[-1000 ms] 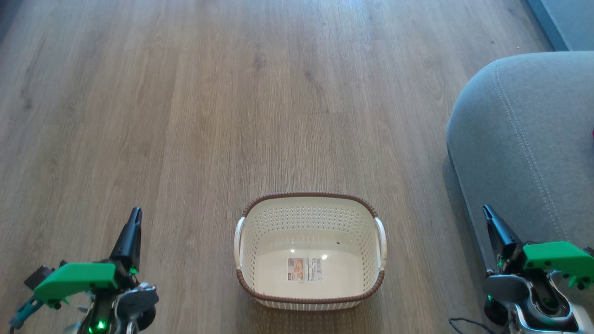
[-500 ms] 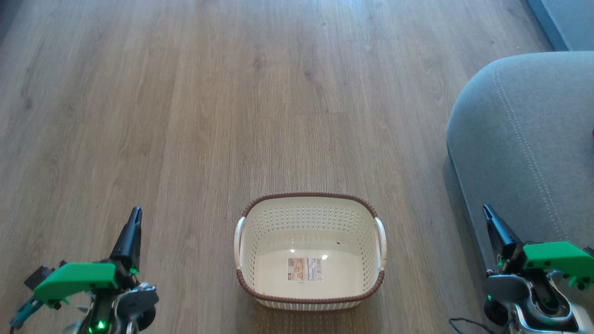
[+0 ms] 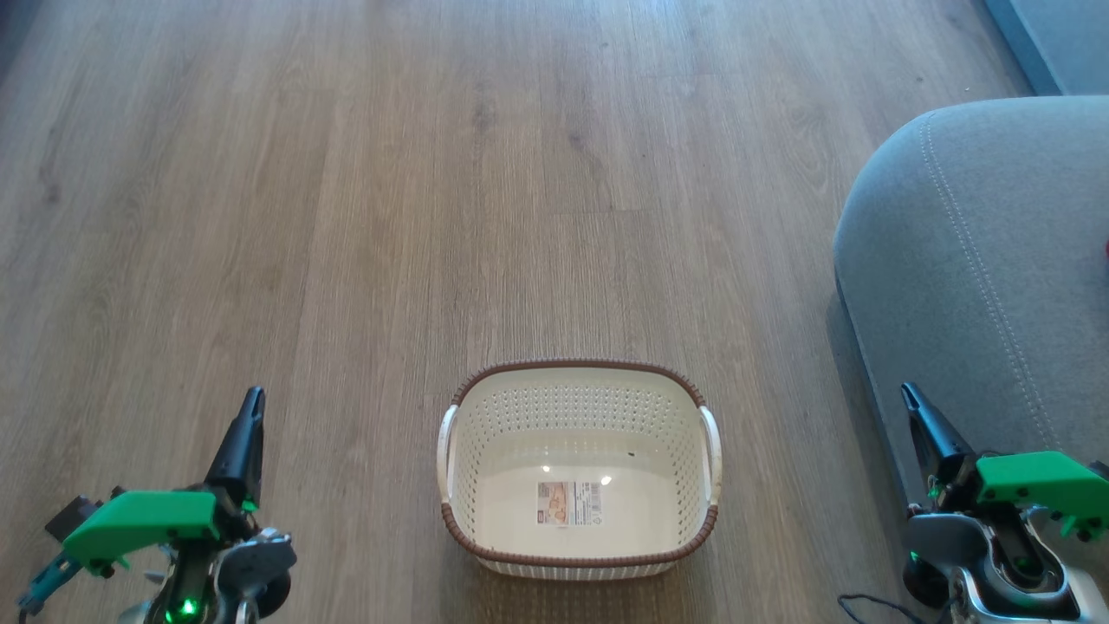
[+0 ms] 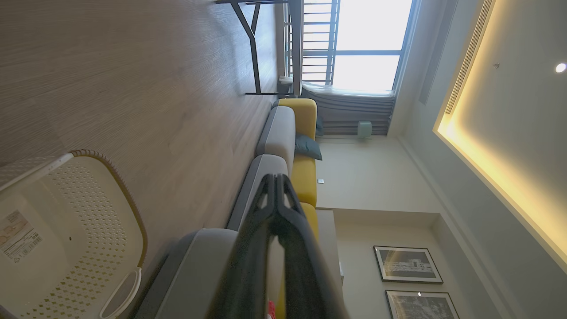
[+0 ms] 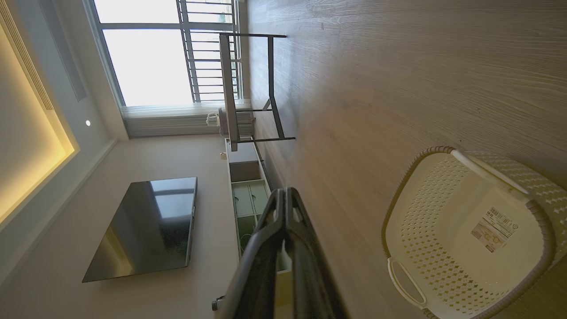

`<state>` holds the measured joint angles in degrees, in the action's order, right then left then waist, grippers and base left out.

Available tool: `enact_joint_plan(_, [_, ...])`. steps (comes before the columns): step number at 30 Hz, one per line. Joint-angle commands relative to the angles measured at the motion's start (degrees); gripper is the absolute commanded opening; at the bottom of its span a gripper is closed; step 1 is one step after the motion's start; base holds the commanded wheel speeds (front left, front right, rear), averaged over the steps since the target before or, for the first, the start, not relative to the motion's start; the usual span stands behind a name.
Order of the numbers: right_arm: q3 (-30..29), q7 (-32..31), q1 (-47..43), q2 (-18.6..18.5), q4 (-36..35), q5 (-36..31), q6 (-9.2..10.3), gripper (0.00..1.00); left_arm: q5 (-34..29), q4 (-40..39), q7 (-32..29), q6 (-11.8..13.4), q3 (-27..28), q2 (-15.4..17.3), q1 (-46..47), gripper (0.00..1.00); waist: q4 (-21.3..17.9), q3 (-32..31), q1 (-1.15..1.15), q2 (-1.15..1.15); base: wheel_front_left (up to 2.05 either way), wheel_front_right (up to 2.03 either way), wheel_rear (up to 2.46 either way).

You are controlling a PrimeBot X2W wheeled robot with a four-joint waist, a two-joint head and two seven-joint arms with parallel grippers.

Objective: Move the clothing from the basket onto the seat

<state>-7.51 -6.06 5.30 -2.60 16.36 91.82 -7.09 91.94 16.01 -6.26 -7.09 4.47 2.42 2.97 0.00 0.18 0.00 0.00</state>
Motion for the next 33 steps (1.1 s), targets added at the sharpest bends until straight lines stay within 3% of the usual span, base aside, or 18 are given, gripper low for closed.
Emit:
enact_joint_plan(1, [1.0,-0.4,0.9,-0.3,-2.3,0.3,-0.40,0.00,0.2,-2.0,-0.2,-0.4,2.1,0.5,3.2,0.00,0.0,0.0,0.00,0.00,0.00,0.00,0.00])
enact_joint_plan(33, [1.0,-0.4,0.9,-0.3,-2.3,0.3,-0.40,0.00,0.2,-2.0,-0.2,-0.4,2.1,0.5,3.2,0.00,0.0,0.0,0.00,0.00,0.00,0.00,0.00])
